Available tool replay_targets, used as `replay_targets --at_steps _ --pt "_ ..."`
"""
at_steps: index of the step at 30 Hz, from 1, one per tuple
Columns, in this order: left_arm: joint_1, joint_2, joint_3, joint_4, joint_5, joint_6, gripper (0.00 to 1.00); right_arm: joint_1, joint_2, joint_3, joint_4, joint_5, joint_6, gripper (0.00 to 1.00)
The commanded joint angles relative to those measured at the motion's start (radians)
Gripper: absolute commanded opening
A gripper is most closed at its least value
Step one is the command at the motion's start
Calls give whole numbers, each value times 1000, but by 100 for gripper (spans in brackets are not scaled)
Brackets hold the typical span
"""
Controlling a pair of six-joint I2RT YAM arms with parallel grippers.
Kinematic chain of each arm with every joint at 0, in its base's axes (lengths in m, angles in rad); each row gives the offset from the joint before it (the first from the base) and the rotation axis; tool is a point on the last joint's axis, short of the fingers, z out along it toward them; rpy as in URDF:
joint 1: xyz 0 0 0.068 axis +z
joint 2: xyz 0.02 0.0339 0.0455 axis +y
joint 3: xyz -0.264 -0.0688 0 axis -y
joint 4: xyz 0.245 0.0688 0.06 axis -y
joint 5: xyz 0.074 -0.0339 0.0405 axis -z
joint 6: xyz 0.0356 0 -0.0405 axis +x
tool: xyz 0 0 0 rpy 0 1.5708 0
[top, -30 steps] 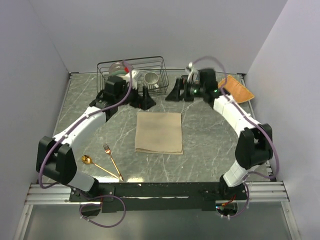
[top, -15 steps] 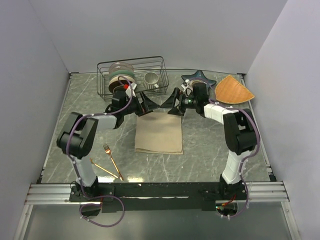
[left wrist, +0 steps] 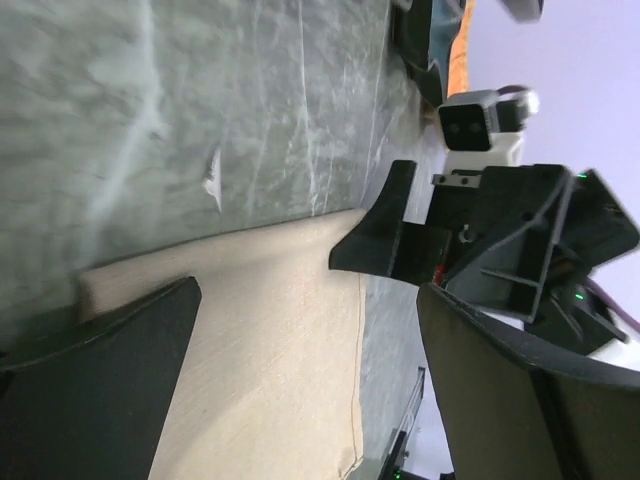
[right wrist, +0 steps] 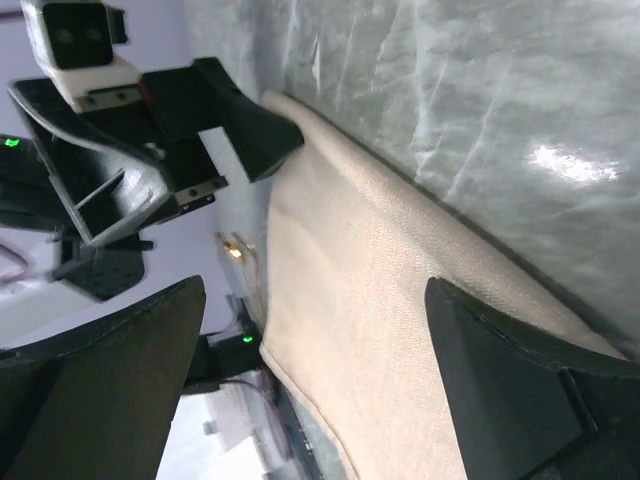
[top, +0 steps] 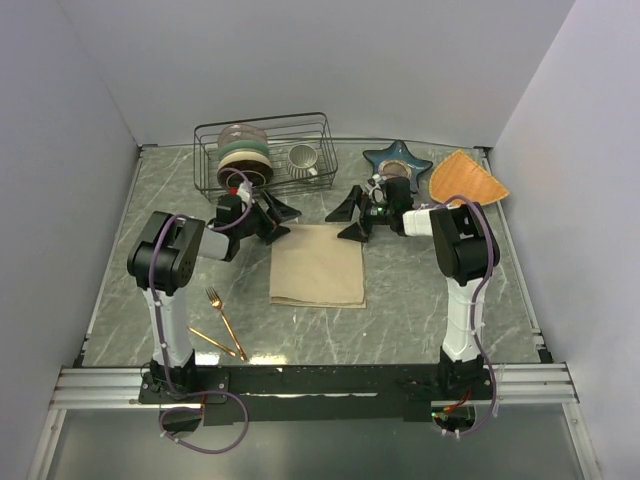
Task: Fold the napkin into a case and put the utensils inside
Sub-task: Smooth out the square-folded napkin at the center of the board.
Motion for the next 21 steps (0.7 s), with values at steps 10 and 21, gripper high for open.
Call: replay_targets --at_steps 10,21 --pt "43 -395 -165 -66 255 120 99 11 -267 13 -86 -61 -61 100" --pt "-91 -597 -454 -267 296 152 99 205 -453 -363 -78 -63 11 100"
